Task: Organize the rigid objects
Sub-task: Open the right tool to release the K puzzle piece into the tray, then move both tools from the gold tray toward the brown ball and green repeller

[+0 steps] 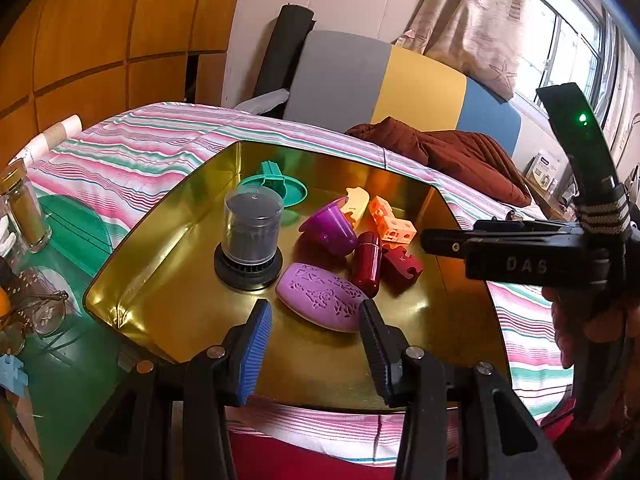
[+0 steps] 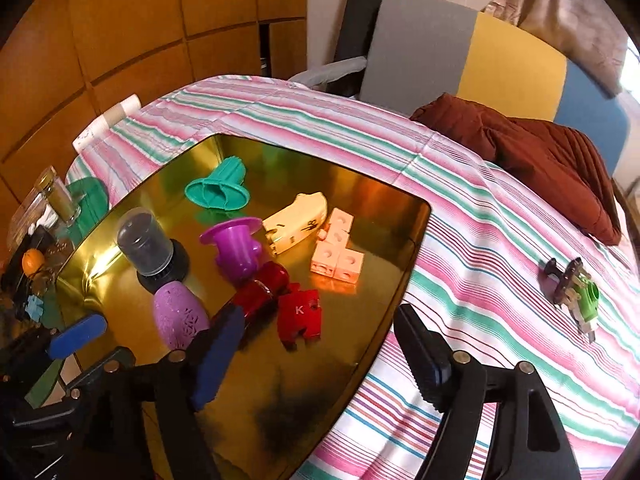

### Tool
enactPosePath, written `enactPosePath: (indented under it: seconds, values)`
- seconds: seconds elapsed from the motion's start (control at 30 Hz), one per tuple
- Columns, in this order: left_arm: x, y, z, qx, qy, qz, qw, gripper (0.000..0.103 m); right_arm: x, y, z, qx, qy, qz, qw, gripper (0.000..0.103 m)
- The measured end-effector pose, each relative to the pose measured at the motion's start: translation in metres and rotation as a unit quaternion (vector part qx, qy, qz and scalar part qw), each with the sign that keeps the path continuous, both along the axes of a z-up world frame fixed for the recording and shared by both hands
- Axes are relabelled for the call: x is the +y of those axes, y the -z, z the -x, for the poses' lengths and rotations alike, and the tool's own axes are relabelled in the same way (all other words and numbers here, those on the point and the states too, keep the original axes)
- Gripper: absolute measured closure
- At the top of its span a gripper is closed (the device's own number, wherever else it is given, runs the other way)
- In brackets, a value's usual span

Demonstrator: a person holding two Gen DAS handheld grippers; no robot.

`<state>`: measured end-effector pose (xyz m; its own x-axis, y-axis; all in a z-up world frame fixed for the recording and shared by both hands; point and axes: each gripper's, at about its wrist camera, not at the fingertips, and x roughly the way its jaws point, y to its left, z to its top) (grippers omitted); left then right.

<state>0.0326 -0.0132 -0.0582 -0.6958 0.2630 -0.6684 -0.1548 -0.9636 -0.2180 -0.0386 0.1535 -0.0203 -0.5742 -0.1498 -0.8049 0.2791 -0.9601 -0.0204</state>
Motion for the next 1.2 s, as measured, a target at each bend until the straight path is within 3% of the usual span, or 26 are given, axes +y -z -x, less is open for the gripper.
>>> enactPosePath:
  seconds: [0.37,0.67,1.03,1.2]
  values:
    - [0.011,0.000,-0.003,-0.002,0.013,0.012,0.9998,0.058,0.047,-0.009,-0.001,-0.011,0.058,0.005,0.998,0.018]
    - [0.041,-0.009,-0.011,0.015,0.067,0.029,0.9972,0.058,0.110,0.006,0.001,-0.046,0.112,0.002,0.993,0.017]
    - [0.089,-0.022,-0.019,0.030,0.132,0.060,0.9890,0.058,0.233,0.032,0.004,-0.113,0.220,0.026,0.969,0.017]
    - [0.116,-0.034,-0.017,0.037,0.166,0.060,0.9836,0.058,0.297,0.031,0.017,-0.099,0.275,0.016,0.956,0.017]
